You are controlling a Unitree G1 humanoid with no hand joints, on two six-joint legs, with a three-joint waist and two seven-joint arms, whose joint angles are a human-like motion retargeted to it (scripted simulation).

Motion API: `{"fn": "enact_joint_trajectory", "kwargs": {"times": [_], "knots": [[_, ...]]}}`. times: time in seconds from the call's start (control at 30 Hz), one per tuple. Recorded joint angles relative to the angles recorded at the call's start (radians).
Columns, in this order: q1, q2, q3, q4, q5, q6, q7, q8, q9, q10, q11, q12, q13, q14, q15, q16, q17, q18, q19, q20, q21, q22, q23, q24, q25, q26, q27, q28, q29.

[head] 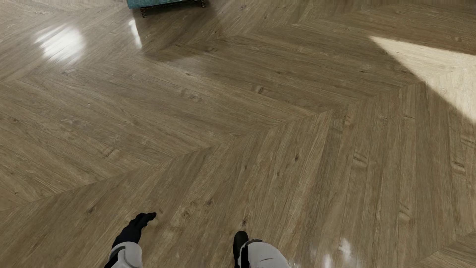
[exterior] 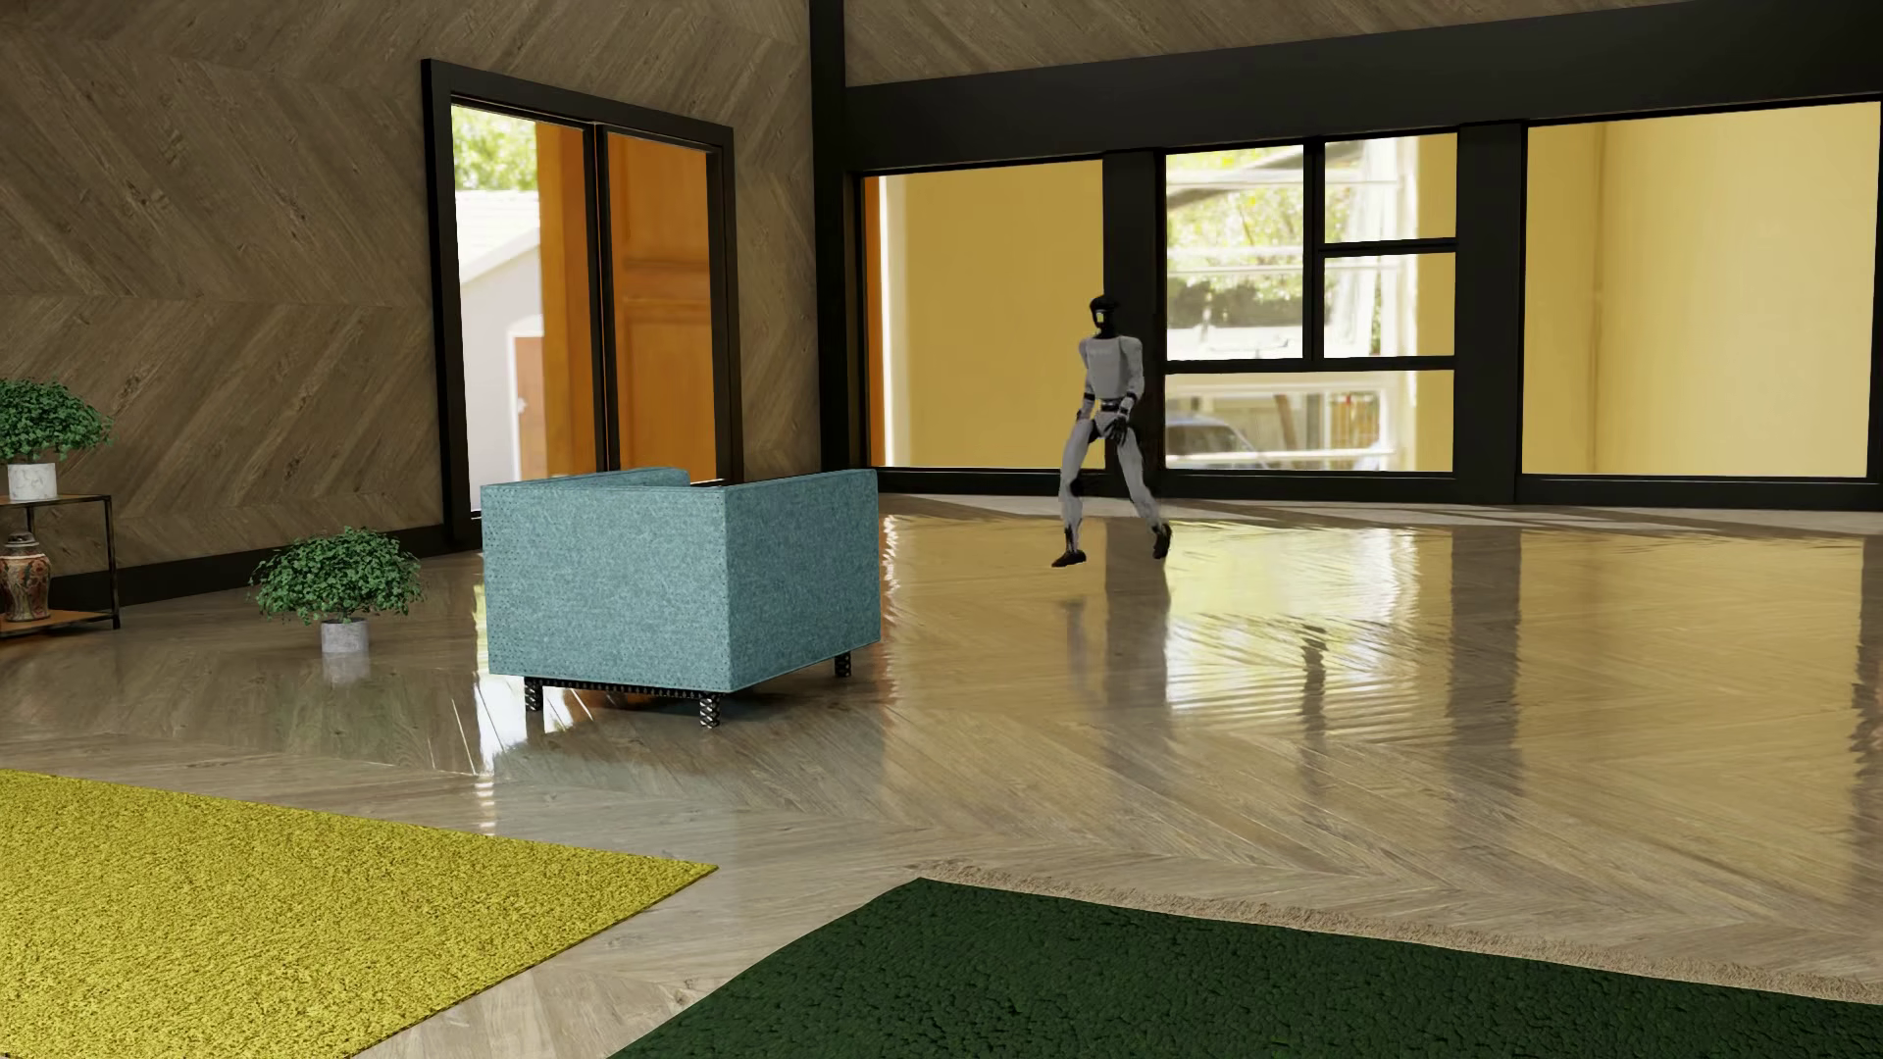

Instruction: Move towards the leather armchair

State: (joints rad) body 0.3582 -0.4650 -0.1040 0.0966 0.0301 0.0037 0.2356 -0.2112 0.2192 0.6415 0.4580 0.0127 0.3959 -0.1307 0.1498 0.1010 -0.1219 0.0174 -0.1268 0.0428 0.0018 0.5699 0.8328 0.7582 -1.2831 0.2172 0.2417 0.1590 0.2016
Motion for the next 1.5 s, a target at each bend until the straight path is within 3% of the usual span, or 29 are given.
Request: {"fn": "enact_joint_trajectory", "kwargs": {"times": [0.07,0.13,0.2,0.27,0.33,0.4,0.43,0.47,0.5,0.53,0.57,0.63,0.67,0.7,0.8,0.87,0.9,0.97,1.0,1.03,1.07,1.1,1.13,1.17,1.23,1.27,1.33,1.43,1.5], "knots": [[-0.177,0.064,0.004,0.124,0.017,0.037,-0.021,-0.027,0.011,0.423,0.113,0.012,-0.040,0.216,-0.163,0.012,0.083,-0.025,0.003,-0.061,-0.077,0.052,-0.028,0.036,0.036,0.031,0.030,-0.087,-0.145],[-0.406,0.192,0.032,0.148,0.044,0.068,-0.083,-0.027,0.015,0.665,0.075,0.053,-0.148,0.104,-0.245,0.022,0.132,0.047,0.017,-0.139,-0.063,0.059,-0.016,0.160,0.013,0.026,0.071,-0.188,-0.314],[-0.599,0.326,0.068,0.180,0.071,0.078,-0.063,0.006,0.008,0.678,-0.008,0.156,-0.292,0.105,-0.290,-0.004,0.169,0.021,0.032,-0.103,-0.046,0.016,-0.014,0.201,0.041,0.010,0.037,-0.209,-0.356],[-0.745,0.448,0.103,0.181,0.089,0.079,-0.021,0.046,-0.002,0.498,-0.084,0.266,-0.446,0.082,-0.336,-0.059,0.172,0.035,0.047,-0.011,-0.017,-0.037,-0.040,0.127,0.119,0.012,-0.071,-0.198,-0.308],[-0.810,0.562,0.128,0.158,0.100,0.081,0.036,0.080,-0.012,0.121,-0.149,0.331,-0.590,0.097,-0.395,-0.081,0.132,0.037,0.065,0.047,0.061,-0.019,-0.113,0.059,0.159,0.026,-0.158,-0.186,-0.253],[-0.796,0.663,0.141,0.080,0.098,0.081,0.029,0.110,-0.018,-0.387,-0.194,0.376,-0.703,0.137,-0.453,-0.075,0.081,-0.024,0.084,0.037,0.155,0.042,-0.195,0.082,0.158,0.062,-0.194,-0.220,-0.252],[-0.807,0.701,0.142,0.056,0.091,0.079,0.021,0.113,-0.019,-0.501,-0.185,0.391,-0.737,0.079,-0.479,-0.066,0.055,-0.032,0.096,0.018,0.192,0.086,-0.238,0.113,0.152,0.073,-0.196,-0.246,-0.250],[-0.815,0.734,0.139,0.044,0.078,0.076,0.054,0.106,-0.019,-0.482,-0.137,0.390,-0.744,0.083,-0.480,-0.053,0.028,-0.027,0.114,-0.014,0.207,0.144,-0.282,0.159,0.159,0.083,-0.193,-0.281,-0.241],[-0.821,0.767,0.140,0.027,0.054,0.068,0.050,0.091,-0.018,-0.391,-0.084,0.378,-0.721,0.160,-0.447,-0.043,0.002,0.045,0.132,-0.045,0.202,0.203,-0.328,0.211,0.179,0.087,-0.186,-0.308,-0.234],[-0.813,0.785,0.142,0.016,0.029,0.056,0.048,0.077,-0.017,-0.296,0.007,0.369,-0.676,0.226,-0.367,-0.037,-0.014,0.100,0.132,-0.065,0.184,0.247,-0.362,0.261,0.209,0.095,-0.172,-0.340,-0.238],[-0.812,0.751,0.144,0.008,-0.013,0.041,0.056,0.059,-0.014,-0.178,0.180,0.362,-0.626,0.201,-0.248,-0.046,-0.024,0.134,0.126,-0.057,0.166,0.263,-0.378,0.286,0.234,0.103,-0.145,-0.352,-0.248],[-0.756,0.590,0.147,-0.021,-0.137,0.007,0.072,0.050,-0.009,-0.024,0.621,0.347,-0.511,0.030,-0.007,-0.092,-0.049,0.134,0.205,0.020,0.190,0.232,-0.407,0.259,0.162,0.102,-0.078,-0.317,-0.264],[-0.701,0.486,0.144,-0.043,-0.166,-0.009,0.080,0.080,-0.007,-0.013,0.780,0.326,-0.426,-0.026,-0.026,-0.109,-0.028,0.124,0.188,0.062,0.187,0.204,-0.483,0.225,0.191,0.092,-0.097,-0.287,-0.286],[-0.637,0.385,0.139,-0.061,-0.177,-0.019,0.079,0.097,-0.005,-0.031,0.881,0.297,-0.319,-0.065,-0.082,-0.111,0.031,0.112,0.161,0.093,0.172,0.178,-0.598,0.195,0.349,0.080,-0.142,-0.254,-0.287],[-0.441,0.138,0.093,-0.109,-0.210,-0.028,0.033,0.080,-0.012,-0.144,0.873,0.193,-0.063,-0.129,-0.088,-0.103,0.051,0.079,0.163,0.075,0.323,0.127,-1.055,0.164,0.666,0.041,-0.357,-0.175,-0.280],[-0.325,0.030,0.060,-0.125,-0.211,-0.028,0.000,0.059,-0.022,-0.210,0.642,0.119,-0.106,-0.167,-0.100,-0.065,0.013,0.060,0.144,-0.012,0.474,0.099,-1.305,0.168,0.896,0.008,-0.465,-0.186,-0.247],[-0.277,0.006,0.049,-0.129,-0.212,-0.028,-0.015,0.039,-0.028,-0.231,0.451,0.074,-0.185,-0.190,-0.109,-0.041,-0.005,0.050,0.133,-0.066,0.520,0.087,-1.399,0.177,0.958,-0.004,-0.495,-0.200,-0.237],[-0.175,0.049,0.038,-0.138,-0.188,-0.031,-0.044,-0.015,-0.041,-0.290,-0.098,-0.037,-0.364,-0.214,-0.091,0.007,0.002,0.030,0.148,-0.170,0.567,0.091,-1.510,0.206,1.025,-0.005,-0.468,-0.222,-0.255],[-0.116,0.062,0.037,-0.140,-0.157,-0.030,-0.061,-0.001,-0.046,-0.326,-0.302,-0.088,-0.440,-0.217,-0.127,0.022,0.010,0.018,0.180,-0.212,0.580,0.100,-1.540,0.218,1.045,0.002,-0.437,-0.231,-0.272],[-0.065,0.057,0.040,-0.139,-0.136,-0.029,-0.067,0.005,-0.049,-0.332,-0.371,-0.125,-0.509,-0.226,-0.166,0.033,0.015,0.005,0.279,-0.238,0.589,0.100,-1.555,0.226,1.063,0.008,-0.407,-0.233,-0.283],[-0.020,0.044,0.046,-0.132,-0.119,-0.025,-0.061,0.006,-0.050,-0.302,-0.314,-0.137,-0.569,-0.230,-0.124,0.038,0.020,-0.001,0.258,-0.233,0.595,0.084,-1.553,0.219,1.075,0.019,-0.389,-0.224,-0.291],[0.016,0.032,0.048,-0.114,-0.094,-0.018,-0.054,0.030,-0.050,-0.268,-0.225,-0.126,-0.606,-0.198,-0.042,0.036,0.027,-0.005,0.148,-0.208,0.601,0.055,-1.542,0.198,1.082,0.030,-0.379,-0.207,-0.299],[0.035,0.037,0.047,-0.092,-0.076,-0.008,-0.054,0.048,-0.048,-0.197,-0.140,-0.096,-0.615,-0.133,0.051,0.025,0.037,0.007,0.112,-0.177,0.607,0.020,-1.531,0.164,1.098,0.032,-0.373,-0.184,-0.314],[0.012,0.039,0.046,-0.054,-0.071,0.005,-0.059,0.032,-0.044,-0.065,-0.038,-0.055,-0.604,-0.030,0.026,0.013,0.045,0.004,0.055,-0.148,0.607,-0.010,-1.525,0.122,1.097,0.032,-0.371,-0.169,-0.329],[-0.141,0.097,0.042,0.070,-0.060,0.038,-0.072,-0.022,-0.035,0.339,0.088,0.031,-0.557,0.192,-0.130,-0.004,0.055,-0.006,0.049,-0.120,0.585,-0.039,-1.529,0.061,0.992,0.037,-0.392,-0.172,-0.375],[-0.245,0.148,0.047,0.127,-0.044,0.057,-0.092,-0.046,-0.031,0.503,0.094,0.074,-0.539,0.222,-0.185,-0.003,0.058,0.010,0.052,-0.132,0.582,-0.041,-1.534,0.076,0.946,0.043,-0.398,-0.180,-0.383],[-0.441,0.264,0.071,0.168,-0.012,0.082,-0.108,-0.053,-0.028,0.684,0.055,0.159,-0.525,0.113,-0.254,-0.003,0.065,0.062,0.057,-0.148,0.586,-0.024,-1.526,0.125,0.857,0.057,-0.403,-0.200,-0.406],[-0.678,0.437,0.121,0.174,0.038,0.090,-0.068,-0.017,-0.032,0.616,-0.056,0.284,-0.543,0.115,-0.317,-0.008,0.079,0.053,0.072,-0.094,0.607,0.024,-1.499,0.134,0.741,0.091,-0.393,-0.229,-0.453],[-0.776,0.541,0.142,0.146,0.064,0.085,-0.038,0.008,-0.040,0.353,-0.126,0.364,-0.549,0.106,-0.366,-0.015,0.082,0.047,0.083,-0.040,0.594,0.067,-1.509,0.126,0.631,0.110,-0.377,-0.230,-0.479]]}}
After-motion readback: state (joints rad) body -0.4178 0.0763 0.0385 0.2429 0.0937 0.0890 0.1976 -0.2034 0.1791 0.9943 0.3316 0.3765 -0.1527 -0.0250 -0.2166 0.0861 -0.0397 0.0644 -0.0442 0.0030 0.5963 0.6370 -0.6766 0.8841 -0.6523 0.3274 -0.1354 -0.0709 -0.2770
